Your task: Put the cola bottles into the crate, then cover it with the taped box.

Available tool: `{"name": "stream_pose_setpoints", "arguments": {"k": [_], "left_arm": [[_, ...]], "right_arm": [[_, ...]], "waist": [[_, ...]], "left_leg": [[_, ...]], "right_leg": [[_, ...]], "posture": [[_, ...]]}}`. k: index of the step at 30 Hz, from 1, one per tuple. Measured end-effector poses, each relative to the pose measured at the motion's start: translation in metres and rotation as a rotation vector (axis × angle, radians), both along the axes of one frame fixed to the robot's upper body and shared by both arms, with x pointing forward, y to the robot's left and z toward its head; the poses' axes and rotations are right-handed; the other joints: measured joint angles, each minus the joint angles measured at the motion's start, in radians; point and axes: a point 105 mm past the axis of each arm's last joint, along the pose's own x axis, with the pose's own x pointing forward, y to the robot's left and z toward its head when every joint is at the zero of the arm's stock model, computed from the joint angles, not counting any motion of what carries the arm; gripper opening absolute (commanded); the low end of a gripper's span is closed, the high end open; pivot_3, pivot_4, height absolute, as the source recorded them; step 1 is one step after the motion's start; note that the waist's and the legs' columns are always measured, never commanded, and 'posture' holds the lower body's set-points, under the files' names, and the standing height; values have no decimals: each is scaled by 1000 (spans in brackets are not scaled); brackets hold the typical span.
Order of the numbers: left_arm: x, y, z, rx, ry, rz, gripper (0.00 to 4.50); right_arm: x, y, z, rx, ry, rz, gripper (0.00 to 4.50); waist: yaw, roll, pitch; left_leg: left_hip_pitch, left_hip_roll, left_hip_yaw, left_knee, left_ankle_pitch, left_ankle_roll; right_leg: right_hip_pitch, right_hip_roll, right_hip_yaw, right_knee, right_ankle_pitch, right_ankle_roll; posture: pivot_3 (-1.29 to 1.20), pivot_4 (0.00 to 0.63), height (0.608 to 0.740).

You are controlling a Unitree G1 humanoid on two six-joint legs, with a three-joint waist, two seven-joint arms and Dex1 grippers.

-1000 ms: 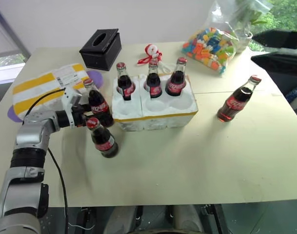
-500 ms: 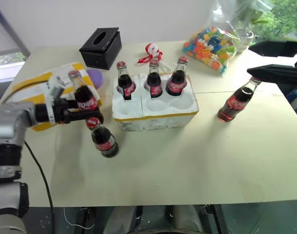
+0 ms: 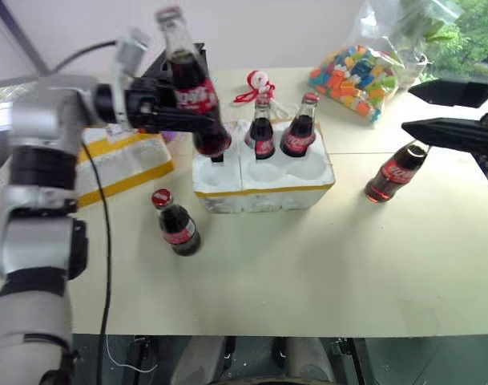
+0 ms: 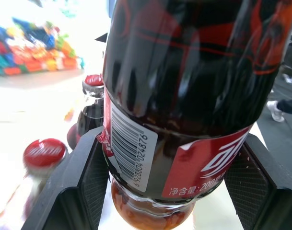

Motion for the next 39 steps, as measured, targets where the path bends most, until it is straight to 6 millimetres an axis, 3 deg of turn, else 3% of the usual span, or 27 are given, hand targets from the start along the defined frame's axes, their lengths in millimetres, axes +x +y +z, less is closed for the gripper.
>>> {"name": "stream_pose_setpoints", "arguments": {"k": [6,20,23,28,35,36,38,39], "left_arm": [[11,-24,-6,-18,-3,-46,2784],[12,-65,-19,-82,17,-125,2784],[15,-69,-25,-70,-6,-104,2784],[13,-66,-52,-11,-18,-108,2784],[11,-69,-60,62,-66,-132,2784],[10,-68,-61,62,-61,-134,3821],[9,-68,-61,63,-59,-146,4429],[9,-67,-61,64,-60,-148,4429]], "right_arm": [[-8,-6,-2,20,2,-55,4500],[-12,-14,-3,49,4,-138,4500],[-11,-14,-3,51,4,-146,4500],[-10,-15,-3,57,2,-157,4500],[-9,-16,-1,67,-13,-167,4500],[-9,-16,0,67,-17,-166,4500],[-9,-16,0,66,-19,-164,4500],[-10,-16,0,65,-20,-158,4500]], "waist": [[5,-2,1],[8,-3,2],[8,-3,2],[8,-4,2],[4,-4,3],[4,-4,3],[5,-4,2],[7,-4,2]], "left_leg": [[0,0,5,1,-1,2],[0,0,7,2,-1,3],[1,0,7,2,-1,2],[1,1,8,2,-1,2],[1,1,9,2,-2,3],[1,1,9,2,-2,3],[1,1,10,2,-2,3],[1,1,10,3,-2,3]], "right_leg": [[-2,-2,1,4,0,0],[-2,-2,2,6,0,0],[-2,-2,3,6,0,0],[-3,-2,4,7,0,0],[-3,-2,5,7,0,0],[-3,-2,5,7,0,0],[-3,-2,5,7,0,0],[-3,-2,5,7,0,0]], "posture": [[0,150,732],[0,150,732],[0,150,732],[0,150,732],[0,150,732],[0,150,732],[0,150,732],[0,150,732]]}}
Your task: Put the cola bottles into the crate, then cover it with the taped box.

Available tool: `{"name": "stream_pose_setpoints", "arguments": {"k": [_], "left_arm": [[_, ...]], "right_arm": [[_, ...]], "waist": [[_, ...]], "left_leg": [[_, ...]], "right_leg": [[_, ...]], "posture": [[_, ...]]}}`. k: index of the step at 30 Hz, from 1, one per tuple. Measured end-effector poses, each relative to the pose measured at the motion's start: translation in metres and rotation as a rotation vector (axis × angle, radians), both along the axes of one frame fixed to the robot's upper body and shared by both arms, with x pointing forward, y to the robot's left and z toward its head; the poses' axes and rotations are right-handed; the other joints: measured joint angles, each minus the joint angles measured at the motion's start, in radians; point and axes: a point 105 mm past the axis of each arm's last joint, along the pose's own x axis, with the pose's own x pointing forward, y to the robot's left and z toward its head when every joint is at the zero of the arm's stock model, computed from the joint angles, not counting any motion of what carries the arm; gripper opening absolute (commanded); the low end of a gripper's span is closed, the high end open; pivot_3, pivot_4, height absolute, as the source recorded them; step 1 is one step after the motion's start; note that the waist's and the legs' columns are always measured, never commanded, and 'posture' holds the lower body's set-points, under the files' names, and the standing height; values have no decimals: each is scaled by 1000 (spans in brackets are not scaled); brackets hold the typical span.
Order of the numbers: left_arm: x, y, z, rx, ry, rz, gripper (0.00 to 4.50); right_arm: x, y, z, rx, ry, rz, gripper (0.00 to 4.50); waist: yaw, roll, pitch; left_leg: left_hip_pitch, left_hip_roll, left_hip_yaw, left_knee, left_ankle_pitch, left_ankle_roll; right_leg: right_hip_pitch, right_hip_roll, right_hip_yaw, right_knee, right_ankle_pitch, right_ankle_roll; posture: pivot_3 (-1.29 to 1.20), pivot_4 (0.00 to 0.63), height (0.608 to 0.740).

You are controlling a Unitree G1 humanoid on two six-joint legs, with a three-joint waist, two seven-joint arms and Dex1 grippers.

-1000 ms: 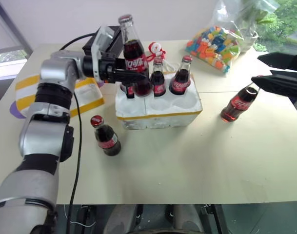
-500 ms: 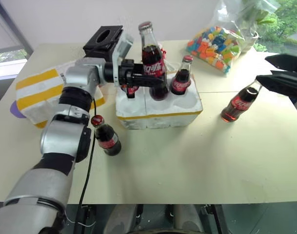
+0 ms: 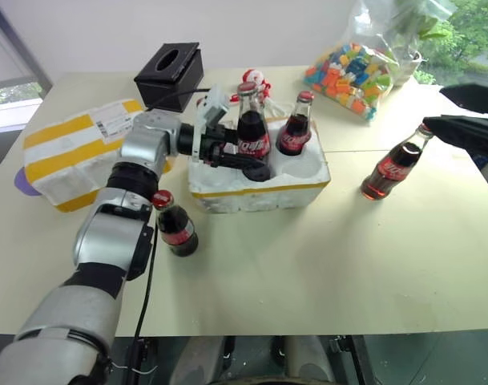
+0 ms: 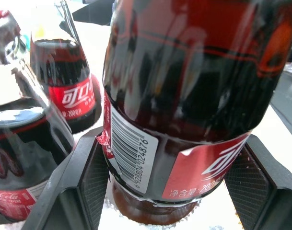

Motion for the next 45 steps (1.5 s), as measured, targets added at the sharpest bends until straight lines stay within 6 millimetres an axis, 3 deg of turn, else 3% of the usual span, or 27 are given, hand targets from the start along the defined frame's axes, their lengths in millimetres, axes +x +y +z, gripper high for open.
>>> {"name": "stream_pose_setpoints", "arguments": {"k": [8,13,17,20,23,26,29,35,39,45], "left_arm": [[4,17,6,0,-2,46,4429],[0,51,42,-45,-29,102,4429],[-14,89,77,-67,-77,152,4429],[-31,120,86,-43,-92,211,4429],[-52,151,74,6,-36,276,4429],[-80,170,51,62,64,305,4429],[-118,179,27,124,152,309,4429],[-157,178,-11,170,180,370,4429],[-158,167,-27,156,141,412,4429],[-140,147,-52,90,54,498,4429]], "right_arm": [[2,3,-3,-19,4,22,4500],[6,5,-7,-25,19,41,4500],[12,8,-8,-28,16,62,4500],[16,11,-9,-33,17,82,4500],[20,11,-10,-31,19,92,4500],[23,10,-12,-29,30,100,4500],[27,12,-14,-34,34,118,4500],[30,13,-17,-40,52,136,4500],[30,13,-13,-38,45,144,4500],[29,12,-9,-43,42,144,4500]], "waist": [[1,0,0],[-6,0,0],[-9,0,0],[-15,0,0],[-24,1,0],[-26,1,0],[-26,1,0],[-18,1,0],[-9,1,0],[4,1,-1]], "left_leg": [[0,0,0,1,0,0],[0,0,0,1,0,0],[0,0,0,1,0,0],[1,0,0,0,1,-1],[1,0,0,-1,1,-1],[2,0,0,-1,0,-1],[3,1,3,-3,-1,1],[6,1,4,-4,-4,5],[6,1,5,-3,-4,5],[6,1,5,-4,-4,5]], "right_leg": [[0,0,0,0,0,0],[0,0,0,1,0,0],[0,0,0,1,0,0],[0,0,1,1,0,0],[0,0,2,1,0,0],[-1,0,4,1,0,0],[-1,1,8,0,0,-1],[1,1,9,-1,0,-1],[1,1,10,-1,0,-1],[2,1,10,-1,0,-1]], "posture": [[0,150,732],[0,150,732],[0,150,732],[0,150,732],[0,150,732],[0,150,732],[0,150,732],[0,150,732],[0,150,732],[0,150,732]]}}
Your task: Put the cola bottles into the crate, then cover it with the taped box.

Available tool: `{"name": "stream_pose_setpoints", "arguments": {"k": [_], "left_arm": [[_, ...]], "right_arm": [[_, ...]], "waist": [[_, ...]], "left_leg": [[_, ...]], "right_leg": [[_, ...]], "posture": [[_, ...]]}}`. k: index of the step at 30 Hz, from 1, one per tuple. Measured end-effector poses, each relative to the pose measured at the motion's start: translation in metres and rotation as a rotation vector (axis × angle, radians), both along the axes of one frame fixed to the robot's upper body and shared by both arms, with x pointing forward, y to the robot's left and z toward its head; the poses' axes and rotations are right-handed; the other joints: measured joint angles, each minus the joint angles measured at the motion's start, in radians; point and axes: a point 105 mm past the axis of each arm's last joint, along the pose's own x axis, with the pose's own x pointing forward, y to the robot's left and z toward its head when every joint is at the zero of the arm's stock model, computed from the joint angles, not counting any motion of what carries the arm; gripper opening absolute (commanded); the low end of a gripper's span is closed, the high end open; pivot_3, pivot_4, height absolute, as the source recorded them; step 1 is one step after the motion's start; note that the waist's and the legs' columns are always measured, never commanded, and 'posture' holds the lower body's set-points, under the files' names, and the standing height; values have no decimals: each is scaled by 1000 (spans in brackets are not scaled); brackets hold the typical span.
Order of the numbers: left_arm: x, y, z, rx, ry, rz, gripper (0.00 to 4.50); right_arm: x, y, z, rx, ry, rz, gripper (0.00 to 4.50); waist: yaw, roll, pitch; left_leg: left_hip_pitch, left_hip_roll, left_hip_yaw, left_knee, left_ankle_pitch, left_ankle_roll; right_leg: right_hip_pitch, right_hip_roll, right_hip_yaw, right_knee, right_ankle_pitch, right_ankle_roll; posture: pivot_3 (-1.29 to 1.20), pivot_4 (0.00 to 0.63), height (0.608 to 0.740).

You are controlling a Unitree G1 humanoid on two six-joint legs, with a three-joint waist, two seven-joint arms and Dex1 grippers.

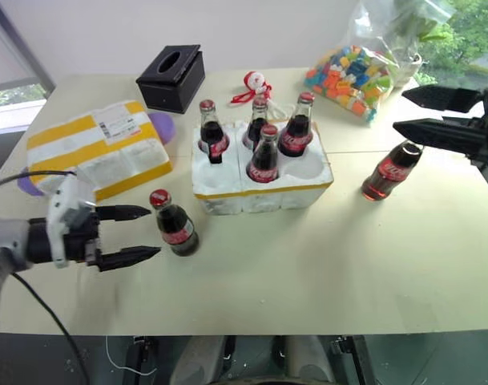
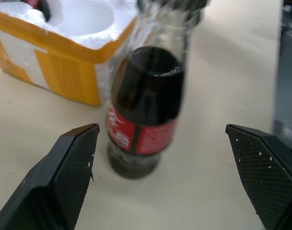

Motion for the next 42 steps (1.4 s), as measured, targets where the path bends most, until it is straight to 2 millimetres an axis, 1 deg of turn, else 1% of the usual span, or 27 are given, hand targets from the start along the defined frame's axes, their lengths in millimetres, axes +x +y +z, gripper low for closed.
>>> {"name": "stream_pose_setpoints", "arguments": {"k": [4,8,10,14,16,17,18,19,23,25,26,28,30,32,34,35,39,41,42], "left_arm": [[5,-6,-6,-2,-22,22,4429],[8,-19,-18,-35,4,13,4429],[10,-24,-21,-34,-1,6,4429],[11,-30,-29,-45,21,-1,4429],[12,-31,-32,-51,32,1,3890],[13,-30,-32,-53,32,4,3556],[13,-30,-32,-54,28,3,3106],[14,-30,-31,-56,26,4,2805],[14,-29,-30,-51,40,2,2777],[12,-26,-27,-57,83,-6,2777],[12,-24,-23,-69,107,-10,2777],[14,-22,-4,-99,131,-42,2777],[18,-16,33,-119,101,-88,2777],[23,-13,69,-131,27,-113,2777],[27,-13,97,-163,-29,-144,2777],[30,-14,107,-185,-40,-160,2777],[49,-21,135,-251,-76,-208,2777],[62,-29,139,-262,-96,-224,2777],[68,-33,136,-257,-99,-230,2777]], "right_arm": [[-1,-1,0,-2,10,-5,4500],[-3,-2,-2,-13,22,-4,4500],[-6,-1,-2,-24,25,-1,4500],[-10,-1,1,-30,17,3,4500],[-12,-1,-1,-36,23,6,4500],[-12,-1,-2,-38,25,8,4500],[-12,-1,-2,-38,25,8,4500],[-12,-1,-2,-37,25,9,4500],[-12,-1,-1,-37,23,6,4500],[-12,-1,-1,-36,23,4,4500],[-12,-1,-1,-36,22,4,4500],[-13,-1,-4,-39,30,8,4500],[-18,3,-10,-63,46,47,4500],[-24,8,-14,-86,53,85,4500],[-28,11,-15,-107,46,109,4500],[-29,12,-14,-114,40,116,4500],[-31,14,-11,-122,23,119,4500],[-31,15,-11,-125,17,116,4500],[-31,14,-11,-126,16,113,4500]], "waist": [[-2,1,0],[-2,1,-1],[-1,1,-1],[-1,1,-1],[-2,1,-1],[-2,1,-1],[-2,1,-1],[-2,1,-1],[-1,1,-1],[-2,1,-1],[-2,1,0],[0,-1,1],[1,-3,2],[-1,-3,2],[-3,-3,2],[-3,-3,2],[-3,-3,2],[-2,-3,2],[-2,-3,2]], "left_leg": [[0,0,0,0,0,0],[0,0,0,0,0,0],[0,0,0,0,0,0],[0,0,0,0,0,1],[0,0,0,0,0,1],[0,0,0,0,0,1],[0,0,0,0,0,1],[0,0,0,0,0,1],[0,0,0,0,0,1],[-1,0,0,0,-1,1],[-1,0,0,0,0,1],[-2,0,-1,0,0,0],[-3,0,-1,1,0,0],[-3,0,-1,1,0,1],[-2,0,0,1,0,1],[-2,0,0,1,0,0],[-2,0,0,1,0,0],[-2,0,0,1,1,-1],[-2,0,0,1,1,-2]], "right_leg": [[0,0,0,0,0,0],[0,0,0,0,0,0],[0,0,0,0,0,0],[0,0,0,0,0,0],[0,0,0,0,0,0],[0,0,0,0,0,0],[0,0,0,0,0,0],[0,0,0,0,0,0],[0,0,0,-1,0,0],[-1,0,0,-1,0,0],[-1,1,0,-1,0,0],[-2,1,0,0,0,0],[-2,2,-1,0,0,0],[-2,1,-1,-1,0,0],[-2,1,-1,-1,0,0],[-2,1,-1,-1,0,0],[-1,1,-1,0,0,0],[-1,1,0,0,0,0],[-1,1,0,-1,0,0]], "posture": [[0,150,732],[0,150,732],[0,150,732],[0,150,732],[0,150,732],[0,150,732],[0,150,732],[0,150,732],[0,150,732],[0,150,732],[0,150,732],[0,150,732],[0,150,732],[0,150,732],[0,150,732],[0,150,732],[0,150,732],[0,150,732],[0,150,732]]}}
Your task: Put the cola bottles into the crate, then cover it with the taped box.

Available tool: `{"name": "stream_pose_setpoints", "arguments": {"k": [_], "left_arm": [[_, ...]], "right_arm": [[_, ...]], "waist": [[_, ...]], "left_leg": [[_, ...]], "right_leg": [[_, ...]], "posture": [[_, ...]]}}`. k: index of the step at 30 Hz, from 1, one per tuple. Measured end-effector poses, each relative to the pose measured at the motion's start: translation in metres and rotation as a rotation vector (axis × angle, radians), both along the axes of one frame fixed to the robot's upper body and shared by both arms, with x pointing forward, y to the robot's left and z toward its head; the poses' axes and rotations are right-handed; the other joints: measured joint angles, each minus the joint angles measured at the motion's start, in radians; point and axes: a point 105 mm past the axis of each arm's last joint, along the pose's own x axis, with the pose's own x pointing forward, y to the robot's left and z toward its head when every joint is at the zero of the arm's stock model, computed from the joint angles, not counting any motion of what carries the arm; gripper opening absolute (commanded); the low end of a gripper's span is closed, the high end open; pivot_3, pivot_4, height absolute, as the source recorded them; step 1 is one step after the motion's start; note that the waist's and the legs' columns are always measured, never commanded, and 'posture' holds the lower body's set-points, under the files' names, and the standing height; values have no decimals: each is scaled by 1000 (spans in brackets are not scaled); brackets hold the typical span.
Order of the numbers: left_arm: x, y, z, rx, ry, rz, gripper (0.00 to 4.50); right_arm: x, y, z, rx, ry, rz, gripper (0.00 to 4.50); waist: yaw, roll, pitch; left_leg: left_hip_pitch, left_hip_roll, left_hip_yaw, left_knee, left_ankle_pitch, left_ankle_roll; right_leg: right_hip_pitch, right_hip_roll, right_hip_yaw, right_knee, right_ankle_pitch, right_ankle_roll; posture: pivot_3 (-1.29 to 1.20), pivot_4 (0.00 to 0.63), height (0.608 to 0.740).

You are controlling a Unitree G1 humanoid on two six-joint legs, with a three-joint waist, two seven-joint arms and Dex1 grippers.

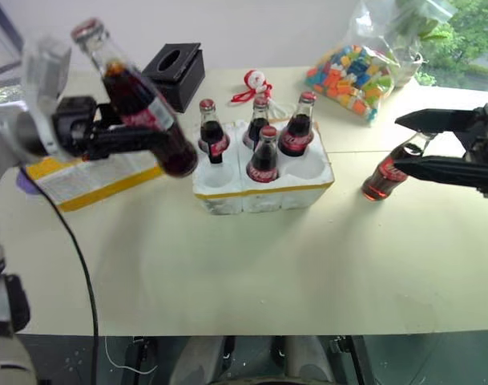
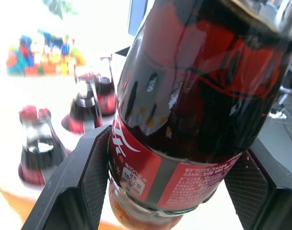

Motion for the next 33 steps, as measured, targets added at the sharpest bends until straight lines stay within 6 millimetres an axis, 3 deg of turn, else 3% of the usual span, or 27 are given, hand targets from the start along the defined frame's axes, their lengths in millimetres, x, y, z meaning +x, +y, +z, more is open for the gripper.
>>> {"name": "stream_pose_setpoints", "arguments": {"k": [6,15,17,19,25,28,33], "left_arm": [[35,-27,-49,58,73,-28,2777],[48,-44,-93,146,48,-38,2777],[50,-46,-102,158,51,-23,3873],[49,-46,-105,159,47,-26,4468],[46,-45,-97,152,15,-18,4468],[40,-38,-83,121,5,-3,4468],[1,5,-21,57,-33,26,4468]], "right_arm": [[-1,2,-1,-3,-5,-12,4500],[-2,-2,-2,12,0,-60,4500],[-2,-1,-5,13,6,-64,4500],[-2,-2,-7,16,14,-73,4500],[0,-6,-6,23,3,-109,4500],[2,-12,-7,27,-3,-158,4500],[-14,-53,-6,66,0,-355,4500]], "waist": [[-2,-1,1],[0,-1,1],[1,-1,1],[0,-1,1],[0,-1,1],[-1,-1,1],[0,-1,0]], "left_leg": [[-1,0,0,0,1,-2],[-3,0,0,1,1,-2],[-3,0,0,1,1,-1],[-3,0,0,1,1,-1],[-2,0,0,1,1,-1],[-2,0,0,1,1,-2],[-3,0,0,1,1,-2]], "right_leg": [[-1,0,0,0,0,0],[-2,-1,0,0,0,0],[-2,-1,0,0,0,0],[-2,-1,0,0,0,0],[-2,-1,0,1,0,0],[-2,0,0,1,0,0],[-2,0,0,2,0,0]], "posture": [[0,150,732],[0,150,732],[0,150,732],[0,150,732],[0,150,732],[0,150,732],[0,150,732]]}}
